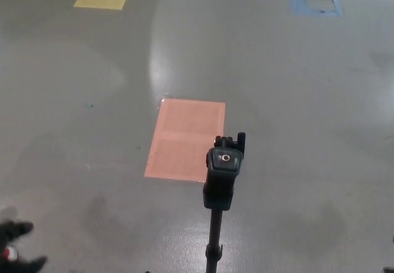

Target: The robot uses its left hand to grab the top of a phone stand kept on the floor and rotates it anti-clockwise

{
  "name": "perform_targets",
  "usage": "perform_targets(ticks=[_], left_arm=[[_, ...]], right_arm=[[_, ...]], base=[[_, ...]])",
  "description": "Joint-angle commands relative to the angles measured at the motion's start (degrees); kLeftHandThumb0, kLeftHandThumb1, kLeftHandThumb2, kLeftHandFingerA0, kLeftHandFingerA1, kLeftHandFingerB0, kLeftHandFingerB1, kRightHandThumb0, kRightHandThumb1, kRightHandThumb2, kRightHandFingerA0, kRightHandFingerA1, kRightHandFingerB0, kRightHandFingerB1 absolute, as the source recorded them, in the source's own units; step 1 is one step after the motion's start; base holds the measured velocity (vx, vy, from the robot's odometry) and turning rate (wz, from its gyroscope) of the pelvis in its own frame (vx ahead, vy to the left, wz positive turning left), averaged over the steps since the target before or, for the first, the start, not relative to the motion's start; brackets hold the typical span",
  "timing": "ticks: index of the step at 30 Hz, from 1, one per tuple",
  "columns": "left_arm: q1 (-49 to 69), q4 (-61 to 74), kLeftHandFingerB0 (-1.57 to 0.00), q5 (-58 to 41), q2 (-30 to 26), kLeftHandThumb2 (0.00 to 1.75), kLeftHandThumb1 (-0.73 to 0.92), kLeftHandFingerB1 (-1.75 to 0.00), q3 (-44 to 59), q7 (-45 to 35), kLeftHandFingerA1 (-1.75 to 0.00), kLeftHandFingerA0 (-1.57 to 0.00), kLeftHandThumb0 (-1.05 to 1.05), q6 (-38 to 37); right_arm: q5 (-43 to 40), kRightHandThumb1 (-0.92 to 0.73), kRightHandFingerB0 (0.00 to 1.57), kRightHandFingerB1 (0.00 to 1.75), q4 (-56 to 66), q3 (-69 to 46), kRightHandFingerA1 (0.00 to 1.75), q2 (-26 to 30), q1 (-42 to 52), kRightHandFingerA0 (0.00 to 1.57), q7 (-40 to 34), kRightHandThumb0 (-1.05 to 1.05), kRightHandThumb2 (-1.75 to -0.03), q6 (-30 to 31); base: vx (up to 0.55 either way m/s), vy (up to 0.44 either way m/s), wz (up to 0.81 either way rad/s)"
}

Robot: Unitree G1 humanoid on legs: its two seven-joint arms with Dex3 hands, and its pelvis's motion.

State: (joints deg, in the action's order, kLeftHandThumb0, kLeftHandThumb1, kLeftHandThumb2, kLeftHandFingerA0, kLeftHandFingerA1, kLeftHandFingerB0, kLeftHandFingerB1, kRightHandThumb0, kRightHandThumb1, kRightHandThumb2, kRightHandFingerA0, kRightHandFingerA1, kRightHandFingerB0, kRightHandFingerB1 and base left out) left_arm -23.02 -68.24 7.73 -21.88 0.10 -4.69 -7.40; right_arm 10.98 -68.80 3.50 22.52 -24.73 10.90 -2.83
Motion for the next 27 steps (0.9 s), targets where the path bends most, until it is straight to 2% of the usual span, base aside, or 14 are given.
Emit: perform_targets(ticks=[1, 2, 3, 5, 6, 13, 14, 15, 16, 18, 19, 22, 23, 27], left_arm=[[-0.9, -3.3, -0.11, -0.5, -1.0, 0.90, 0.43, -0.46, 0.8, -3.0, -0.68, -0.58, -0.18, -3.1], [-0.7, -3.1, -0.24, -0.4, -1.1, 0.57, 0.57, -0.29, 0.8, -3.0, -0.46, -0.68, -0.25, -3.7], [-0.7, -3.1, -0.24, -0.3, -1.1, 0.57, 0.57, -0.29, 0.8, -3.0, -0.46, -0.68, -0.25, -3.9], [-0.4, -2.9, -0.22, -0.4, -0.9, 0.60, 0.56, -0.31, 1.0, -3.1, -0.46, -0.59, -0.30, -5.0], [-0.3, -2.6, -0.16, -0.7, -0.8, 0.63, 0.46, -0.33, 1.2, -3.5, -0.41, -0.34, -0.36, -5.5], [1.5, 2.5, -0.07, -2.8, 0.5, 0.63, 0.41, -0.30, 3.3, -4.7, -0.39, -0.22, -0.43, -13.7], [2.2, 7.0, 0.00, -3.7, 0.7, 0.90, 0.41, -0.48, 3.6, -5.7, -0.47, 0.00, -0.23, -16.0], [2.4, 8.1, 0.00, -4.0, 0.8, 0.90, 0.41, -0.48, 3.7, -6.1, -0.47, 0.00, -0.23, -16.4], [3.1, 10.8, -0.07, -4.8, 1.0, 0.57, 0.47, -0.22, 4.1, -7.0, -0.33, -0.13, -0.35, -17.4], [4.7, 17.0, 0.00, -7.2, 1.8, 0.86, 0.35, -0.48, 4.9, -9.0, -0.48, -0.01, -0.24, -18.4], [6.1, 22.3, -0.07, -7.6, 1.8, 0.64, 0.38, -0.27, 4.6, -9.7, -0.38, -0.10, -0.48, -18.6], [9.0, 32.5, 0.00, -7.5, 1.5, 0.85, 0.32, -0.49, 3.7, -10.3, -0.48, 0.00, -0.27, -18.1], [10.4, 37.7, -0.06, -8.2, 1.4, 0.63, 0.37, -0.25, 3.3, -11.3, -0.38, -0.09, -0.48, -18.1], [13.6, 52.3, -0.06, -9.8, 0.8, 0.61, 0.35, -0.23, 2.2, -13.3, -0.37, -0.09, -0.43, -15.6]], right_arm=[[0.3, -0.66, 0.10, 0.22, -3.2, 0.4, 0.42, 1.4, -0.8, 0.52, 3.7, -0.28, -0.62, -2.3], [0.5, -0.66, 0.10, 0.23, -3.4, 0.6, 0.41, 1.4, -0.9, 0.53, 3.5, -0.30, -0.62, -2.4], [0.6, -0.66, 0.10, 0.23, -3.5, 0.7, 0.41, 1.4, -0.9, 0.53, 3.5, -0.30, -0.62, -2.5], [0.4, -0.66, 0.10, 0.24, -3.9, 0.6, 0.41, 1.4, -1.0, 0.53, 3.6, -0.29, -0.61, -2.6], [0.4, -0.66, 0.10, 0.22, -3.9, 0.7, 0.41, 1.4, -1.0, 0.52, 3.7, -0.29, -0.61, -2.7], [1.1, -0.67, 0.09, 0.26, -4.3, 1.5, 0.40, 1.5, -1.2, 0.52, 3.7, -0.30, -0.60, -3.1], [1.2, -0.66, 0.11, 0.24, -4.5, 1.6, 0.41, 1.5, -1.4, 0.53, 3.7, -0.30, -0.60, -3.1], [1.2, -0.66, 0.11, 0.24, -4.5, 1.6, 0.41, 1.5, -1.4, 0.53, 3.6, -0.30, -0.60, -3.1], [1.1, -0.66, 0.11, 0.24, -4.5, 1.6, 0.41, 1.5, -1.5, 0.53, 3.8, -0.29, -0.60, -3.1], [1.1, -0.67, 0.09, 0.26, -4.4, 1.7, 0.41, 1.5, -1.5, 0.54, 3.7, -0.29, -0.60, -3.2], [1.2, -0.66, 0.10, 0.24, -4.5, 1.8, 0.42, 1.5, -1.5, 0.54, 3.6, -0.29, -0.61, -3.2], [1.4, -0.66, 0.10, 0.24, -4.5, 2.0, 0.42, 1.5, -1.6, 0.53, 3.5, -0.30, -0.61, -3.2], [1.4, -0.66, 0.11, 0.24, -4.5, 2.1, 0.41, 1.5, -1.5, 0.53, 3.5, -0.30, -0.61, -3.1], [1.2, -0.66, 0.10, 0.24, -4.6, 2.1, 0.41, 1.6, -1.4, 0.54, 3.6, -0.30, -0.61, -3.1]], base=[[0.00, 0.000, 0.00], [0.00, 0.000, 0.00], [0.00, 0.000, 0.00], [0.00, 0.000, 0.00], [0.00, 0.000, 0.00], [0.00, 0.000, 0.00], [0.00, 0.000, 0.00], [0.00, 0.000, 0.00], [0.00, 0.000, 0.00], [0.00, 0.000, 0.00], [0.00, 0.000, 0.00], [0.00, 0.000, 0.00], [0.00, 0.000, 0.00], [0.00, 0.000, 0.00]])
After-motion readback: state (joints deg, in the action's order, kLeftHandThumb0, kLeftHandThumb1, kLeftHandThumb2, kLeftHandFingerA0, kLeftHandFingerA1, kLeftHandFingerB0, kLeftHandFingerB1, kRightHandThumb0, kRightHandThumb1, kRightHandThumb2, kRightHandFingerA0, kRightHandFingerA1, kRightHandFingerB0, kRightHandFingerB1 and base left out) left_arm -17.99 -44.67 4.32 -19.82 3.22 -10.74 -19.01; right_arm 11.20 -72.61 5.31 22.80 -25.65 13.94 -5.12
